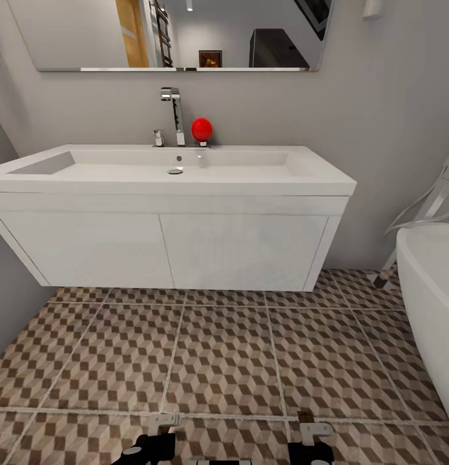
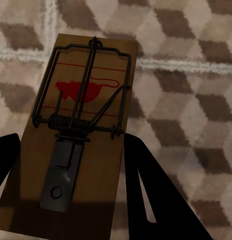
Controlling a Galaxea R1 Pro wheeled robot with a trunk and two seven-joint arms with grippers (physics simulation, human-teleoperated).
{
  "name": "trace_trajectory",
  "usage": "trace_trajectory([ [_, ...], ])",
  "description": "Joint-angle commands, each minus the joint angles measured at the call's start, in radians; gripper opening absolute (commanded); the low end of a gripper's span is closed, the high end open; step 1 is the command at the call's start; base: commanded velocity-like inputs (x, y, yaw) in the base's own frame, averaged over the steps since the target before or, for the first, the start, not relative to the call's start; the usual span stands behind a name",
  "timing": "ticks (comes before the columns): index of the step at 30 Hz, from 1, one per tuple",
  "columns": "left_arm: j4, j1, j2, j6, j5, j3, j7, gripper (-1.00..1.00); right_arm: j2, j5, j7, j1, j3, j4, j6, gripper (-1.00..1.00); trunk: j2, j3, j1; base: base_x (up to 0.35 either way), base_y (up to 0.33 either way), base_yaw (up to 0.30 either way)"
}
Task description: Take the four mousetraps from the cabinet in the bathroom and place them on the bathroom floor. Make sure all four end up on the same floor surface, and ensure that at least two of them are either under or directly next to the same bathroom sink.
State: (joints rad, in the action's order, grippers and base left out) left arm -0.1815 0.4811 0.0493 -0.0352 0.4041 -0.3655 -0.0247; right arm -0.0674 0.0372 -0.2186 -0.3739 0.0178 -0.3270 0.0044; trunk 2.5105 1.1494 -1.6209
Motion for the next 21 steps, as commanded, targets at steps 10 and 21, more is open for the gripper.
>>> trace_trajectory([
  [10, -0.088, 0.001, -0.028, -0.006, 0.005, -0.005, -0.007, -1.00, 0.000, 0.003, -0.004, 0.000, 0.005, 0.000, 0.002, -1.00, 0.000, 0.001, 0.000, 0.000, 0.000, 0.000],
  [21, -0.173, 0.001, -0.067, -0.005, 0.004, -0.004, -0.007, -1.00, 0.000, -0.002, -0.014, -0.010, 0.001, 0.018, 0.015, -1.00, 0.000, 0.001, 0.000, 0.000, 0.000, 0.000],
])
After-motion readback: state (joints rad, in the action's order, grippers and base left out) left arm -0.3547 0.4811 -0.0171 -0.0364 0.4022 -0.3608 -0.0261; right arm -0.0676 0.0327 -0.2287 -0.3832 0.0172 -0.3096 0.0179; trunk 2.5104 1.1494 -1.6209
